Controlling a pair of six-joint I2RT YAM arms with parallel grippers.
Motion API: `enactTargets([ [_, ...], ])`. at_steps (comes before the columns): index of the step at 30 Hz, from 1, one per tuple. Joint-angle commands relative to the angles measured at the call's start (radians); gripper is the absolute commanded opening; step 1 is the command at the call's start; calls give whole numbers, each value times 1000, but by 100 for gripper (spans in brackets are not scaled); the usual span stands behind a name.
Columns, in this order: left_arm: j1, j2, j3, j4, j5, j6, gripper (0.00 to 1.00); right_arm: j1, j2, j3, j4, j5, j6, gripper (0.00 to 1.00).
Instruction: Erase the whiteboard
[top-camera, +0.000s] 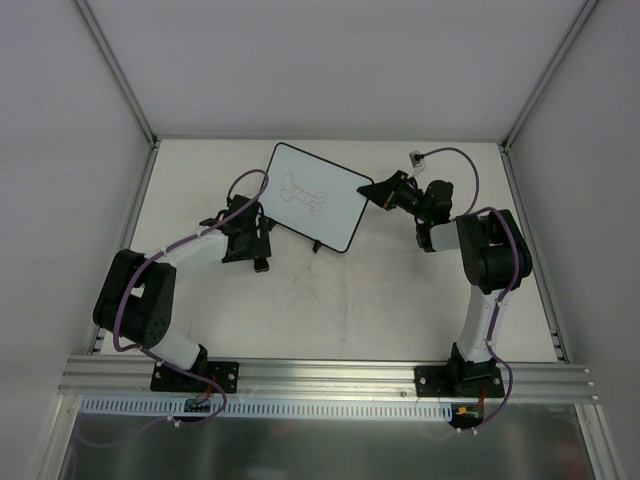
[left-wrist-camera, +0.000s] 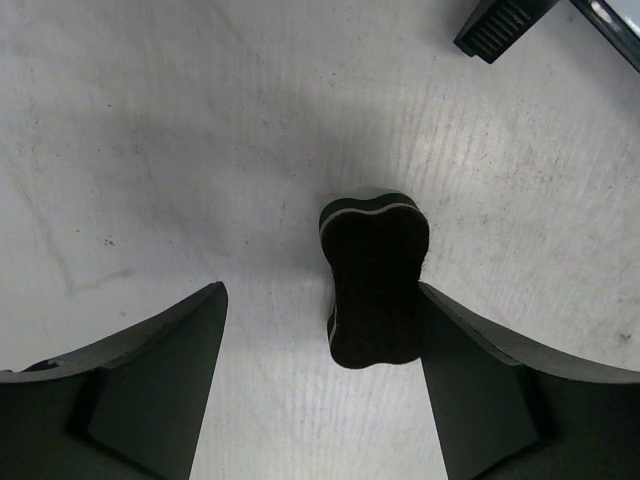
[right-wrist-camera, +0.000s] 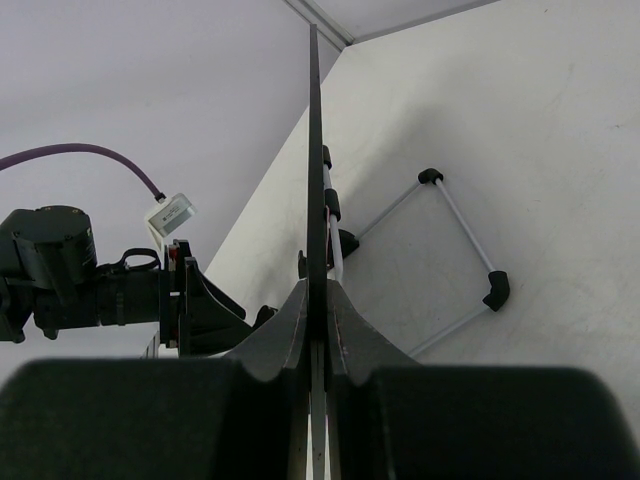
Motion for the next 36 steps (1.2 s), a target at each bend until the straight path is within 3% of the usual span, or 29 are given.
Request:
enactTargets([
  [1, -16, -40, 9, -15, 0, -7, 75, -12, -33, 6, 242, -15, 9, 0],
  [12, -19, -61, 15, -14, 39, -4, 84, -13, -35, 3, 249, -15, 12, 0],
  [36, -61, 62, 66, -15, -30, -18, 74, -21, -49, -8, 253, -19, 18, 0],
])
